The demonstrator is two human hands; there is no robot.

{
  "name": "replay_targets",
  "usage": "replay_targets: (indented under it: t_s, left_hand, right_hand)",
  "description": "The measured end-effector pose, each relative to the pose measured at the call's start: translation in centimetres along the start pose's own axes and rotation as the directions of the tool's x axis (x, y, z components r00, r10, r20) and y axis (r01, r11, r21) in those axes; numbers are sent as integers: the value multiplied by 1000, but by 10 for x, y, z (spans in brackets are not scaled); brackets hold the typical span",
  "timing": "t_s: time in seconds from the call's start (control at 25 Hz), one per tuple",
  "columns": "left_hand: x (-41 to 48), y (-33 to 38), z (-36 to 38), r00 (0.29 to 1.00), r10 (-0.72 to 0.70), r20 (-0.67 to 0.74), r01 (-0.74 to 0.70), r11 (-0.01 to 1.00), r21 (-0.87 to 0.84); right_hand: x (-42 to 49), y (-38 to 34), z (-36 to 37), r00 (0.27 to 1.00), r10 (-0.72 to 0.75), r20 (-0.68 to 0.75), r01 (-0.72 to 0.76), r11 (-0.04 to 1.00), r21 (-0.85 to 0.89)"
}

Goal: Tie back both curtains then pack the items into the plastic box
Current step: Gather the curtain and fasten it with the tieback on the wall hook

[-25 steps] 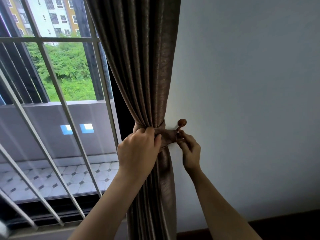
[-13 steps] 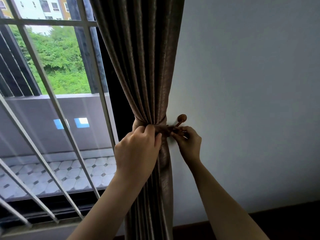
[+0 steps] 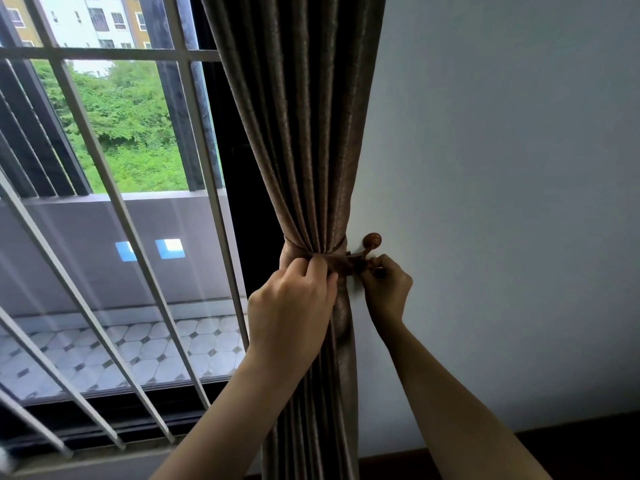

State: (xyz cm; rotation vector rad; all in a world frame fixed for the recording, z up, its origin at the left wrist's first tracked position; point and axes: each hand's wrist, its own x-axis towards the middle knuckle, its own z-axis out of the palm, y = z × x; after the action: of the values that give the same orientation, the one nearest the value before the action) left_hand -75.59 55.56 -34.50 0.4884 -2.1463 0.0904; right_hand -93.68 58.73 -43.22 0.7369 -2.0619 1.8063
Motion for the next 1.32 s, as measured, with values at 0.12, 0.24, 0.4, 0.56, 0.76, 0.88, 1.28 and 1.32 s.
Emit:
replay_targets:
  t_s: [0.12, 0.24, 0.4, 0.56, 0.76, 0.88, 1.28, 1.32]
  left_hand:
    - [-2, -3, 0, 999, 4, -38, -10, 986, -165]
    - [-8, -17, 0, 997, -40, -67, 13, 928, -373]
    - [-14, -44, -3, 994, -109, -27, 71, 801, -595]
    - [-2, -73, -14, 996, -15, 83, 62, 791, -609]
    - [22, -84, -20, 969, 232, 89, -166, 868, -468]
    - [40, -87, -30, 931, 347, 116, -262, 854, -450]
    - [-84, -64, -1, 920, -134, 367, 324, 788, -524]
    - [-93, -60, 3, 896, -144, 420, 353, 804, -478]
  right_hand:
    - [14, -3, -11, 986, -28, 166, 46, 993, -105]
    - [27, -14, -42, 966, -48, 255, 100, 976, -193]
    - [22, -60, -73, 926, -319, 203, 317, 947, 40]
    - [26, -94, -67, 573, -518, 635, 582, 803, 130]
    - [33, -96, -68, 506, -452, 734, 590, 802, 87]
    - [39, -106, -73, 493, -468, 734, 626, 776, 75]
    - [-94, -56, -82, 909, -75, 410, 103, 994, -48]
    - [-104, -50, -81, 860, 4, 510, 68, 990, -121]
